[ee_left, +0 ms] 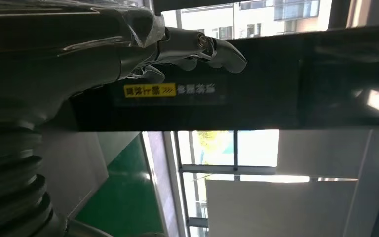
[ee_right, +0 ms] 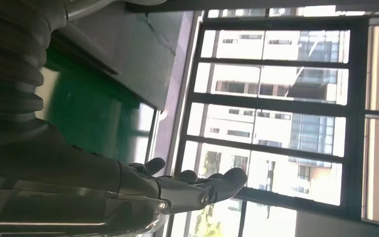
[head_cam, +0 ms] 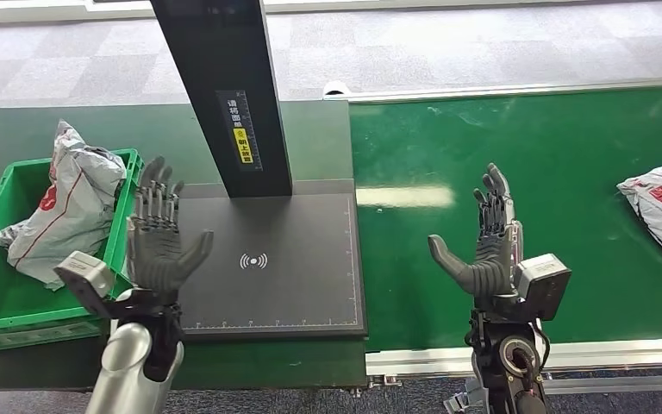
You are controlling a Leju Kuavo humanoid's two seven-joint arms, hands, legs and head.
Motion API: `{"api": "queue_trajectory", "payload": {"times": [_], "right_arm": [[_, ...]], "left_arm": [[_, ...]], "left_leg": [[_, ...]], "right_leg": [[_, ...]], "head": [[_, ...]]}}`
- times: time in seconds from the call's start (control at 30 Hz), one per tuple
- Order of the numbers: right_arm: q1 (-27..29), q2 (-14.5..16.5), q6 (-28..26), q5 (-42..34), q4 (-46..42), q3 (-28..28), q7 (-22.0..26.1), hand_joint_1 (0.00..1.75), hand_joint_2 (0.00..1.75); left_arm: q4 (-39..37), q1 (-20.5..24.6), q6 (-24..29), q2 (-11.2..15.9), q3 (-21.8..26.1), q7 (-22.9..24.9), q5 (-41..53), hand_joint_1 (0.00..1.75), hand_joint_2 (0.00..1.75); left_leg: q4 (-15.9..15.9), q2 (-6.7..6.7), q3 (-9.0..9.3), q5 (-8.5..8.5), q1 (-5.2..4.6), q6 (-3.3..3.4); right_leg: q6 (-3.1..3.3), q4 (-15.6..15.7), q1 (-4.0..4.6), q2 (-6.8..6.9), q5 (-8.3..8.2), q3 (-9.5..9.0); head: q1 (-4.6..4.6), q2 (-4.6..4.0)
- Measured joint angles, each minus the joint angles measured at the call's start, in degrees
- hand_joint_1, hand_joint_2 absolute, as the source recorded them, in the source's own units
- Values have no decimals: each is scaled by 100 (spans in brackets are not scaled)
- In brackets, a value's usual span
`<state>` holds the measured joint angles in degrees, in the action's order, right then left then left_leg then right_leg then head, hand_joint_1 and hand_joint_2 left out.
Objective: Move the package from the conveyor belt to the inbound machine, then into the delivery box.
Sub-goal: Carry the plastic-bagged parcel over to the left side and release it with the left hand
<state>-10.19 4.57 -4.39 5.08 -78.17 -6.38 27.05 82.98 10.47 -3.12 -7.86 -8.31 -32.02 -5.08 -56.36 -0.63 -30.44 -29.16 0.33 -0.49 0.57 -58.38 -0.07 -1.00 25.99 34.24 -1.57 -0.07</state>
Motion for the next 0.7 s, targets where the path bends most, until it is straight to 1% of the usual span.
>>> {"api": "queue_trajectory", "payload": {"times": [0.1,0.13,0.17,0.27,0.33,0.53,0.7], "right_arm": [[11,63,-782,550,534,95,304,0,175],[16,84,-952,667,730,142,406,0,175],[19,105,-995,717,936,193,535,0,175],[24,146,-601,712,1554,315,913,0,175],[19,168,-554,901,1907,338,1033,0,175],[-80,338,-1269,1624,2532,339,1006,0,175],[-189,489,-1465,1964,2818,278,951,0,175]], "left_arm": [[-513,-74,54,-227,-333,-110,-2,0,175],[-647,-114,16,-284,-406,-143,-28,0,175],[-756,-164,-31,-331,-472,-188,-28,0,175],[-973,-308,-128,-414,-670,-330,125,0,175],[-1048,-368,-98,-447,-767,-364,246,0,175],[-1187,-424,-20,-480,-818,-296,330,0,175],[-1282,-481,11,-482,-719,-179,138,0,175]], "left_leg": [[0,1,0,0,0,0],[0,1,-1,0,0,0],[0,1,-1,-1,0,0],[0,0,-4,-3,1,2],[0,0,-7,-4,1,2],[1,0,-6,-2,2,2],[1,1,-5,-1,3,2]], "right_leg": [[0,0,0,-1,0,0],[0,-1,0,-1,0,0],[0,0,0,-1,0,1],[-2,0,1,-1,2,3],[-3,0,1,0,3,3],[-3,-1,2,-1,3,1],[-3,-2,2,-1,3,1]], "head": [[0,0],[0,0],[0,0],[-1,0],[-1,0],[-1,0],[-1,0]]}}
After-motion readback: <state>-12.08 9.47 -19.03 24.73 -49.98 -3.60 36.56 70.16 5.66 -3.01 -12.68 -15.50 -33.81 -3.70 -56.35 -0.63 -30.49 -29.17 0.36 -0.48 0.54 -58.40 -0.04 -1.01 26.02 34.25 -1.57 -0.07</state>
